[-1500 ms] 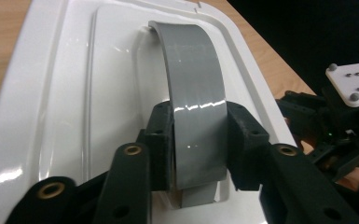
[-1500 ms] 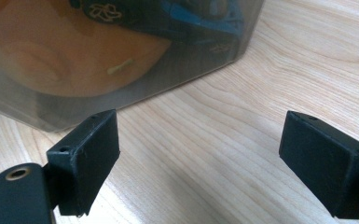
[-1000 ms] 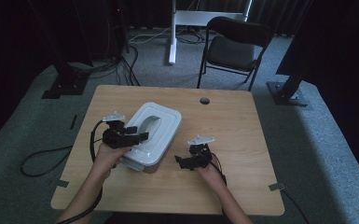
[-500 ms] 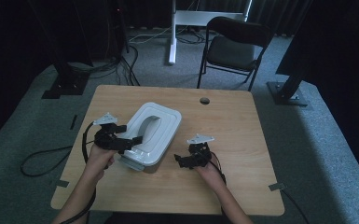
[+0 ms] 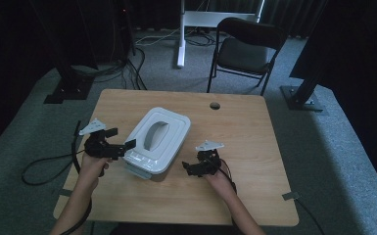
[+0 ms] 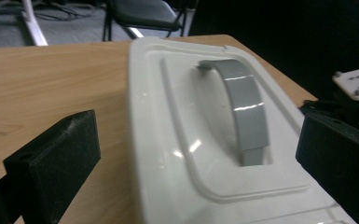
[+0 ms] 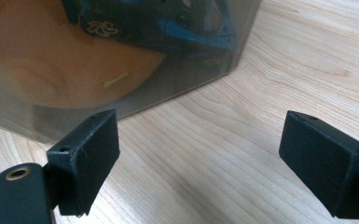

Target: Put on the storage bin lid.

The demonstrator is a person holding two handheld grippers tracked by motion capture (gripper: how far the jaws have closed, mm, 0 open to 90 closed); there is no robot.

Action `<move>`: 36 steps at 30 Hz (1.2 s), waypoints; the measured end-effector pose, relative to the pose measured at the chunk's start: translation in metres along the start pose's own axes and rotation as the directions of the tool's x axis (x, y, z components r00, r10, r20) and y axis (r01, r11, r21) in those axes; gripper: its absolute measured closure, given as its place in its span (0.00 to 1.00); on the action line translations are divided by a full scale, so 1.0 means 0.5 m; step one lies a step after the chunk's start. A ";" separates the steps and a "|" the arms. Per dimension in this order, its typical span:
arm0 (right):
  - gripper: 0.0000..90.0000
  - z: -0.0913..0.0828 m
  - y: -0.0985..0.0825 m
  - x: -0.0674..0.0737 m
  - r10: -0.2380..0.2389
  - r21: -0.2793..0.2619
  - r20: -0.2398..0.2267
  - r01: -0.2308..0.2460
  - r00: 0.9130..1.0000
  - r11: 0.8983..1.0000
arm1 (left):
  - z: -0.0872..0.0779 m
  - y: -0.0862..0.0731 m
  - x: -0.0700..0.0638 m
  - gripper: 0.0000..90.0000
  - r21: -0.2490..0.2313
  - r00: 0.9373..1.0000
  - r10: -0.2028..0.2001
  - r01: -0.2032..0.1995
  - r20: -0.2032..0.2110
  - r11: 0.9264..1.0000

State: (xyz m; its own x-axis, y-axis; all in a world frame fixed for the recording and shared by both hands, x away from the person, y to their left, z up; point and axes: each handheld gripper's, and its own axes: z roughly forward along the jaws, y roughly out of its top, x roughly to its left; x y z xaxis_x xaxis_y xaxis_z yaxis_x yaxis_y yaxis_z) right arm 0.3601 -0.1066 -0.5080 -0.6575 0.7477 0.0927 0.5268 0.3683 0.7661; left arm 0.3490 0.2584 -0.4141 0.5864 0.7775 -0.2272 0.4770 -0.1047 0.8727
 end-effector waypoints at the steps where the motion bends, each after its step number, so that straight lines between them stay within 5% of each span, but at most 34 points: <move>1: 0.13 0.000 0.000 0.000 0.000 0.000 -0.001 0.000 1.000 1.000 | -0.001 -0.002 0.004 0.00 0.004 1.000 -0.004 0.004 -0.008 1.000; 15: 0.13 0.002 0.002 0.002 -0.002 0.003 -0.001 0.002 1.000 1.000 | -0.008 -0.056 0.075 0.00 0.006 0.989 -0.035 0.036 -0.145 0.999; 23: 0.13 0.004 0.003 0.003 -0.006 0.004 -0.002 0.006 1.000 1.000 | -0.005 -0.090 0.110 0.00 -0.027 0.985 -0.090 0.087 -0.150 0.996; 32: 0.13 0.008 0.005 0.003 0.001 0.004 -0.003 -0.001 1.000 1.000 | 0.027 -0.129 0.148 0.00 0.026 0.960 -0.103 0.113 -0.260 0.993; 36: 0.13 0.012 0.007 0.004 -0.001 -0.001 0.001 0.001 1.000 1.000 | 0.056 -0.143 0.152 0.00 0.065 0.958 -0.080 0.102 -0.274 0.993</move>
State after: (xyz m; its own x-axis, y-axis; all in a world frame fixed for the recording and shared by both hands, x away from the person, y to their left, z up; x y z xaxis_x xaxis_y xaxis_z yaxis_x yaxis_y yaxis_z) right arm 0.3638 -0.1005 -0.5091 -0.6573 0.7481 0.0915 0.5255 0.3680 0.7671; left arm 0.3779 0.3077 -0.5060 0.3440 0.9236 -0.1691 0.5753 -0.0650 0.8153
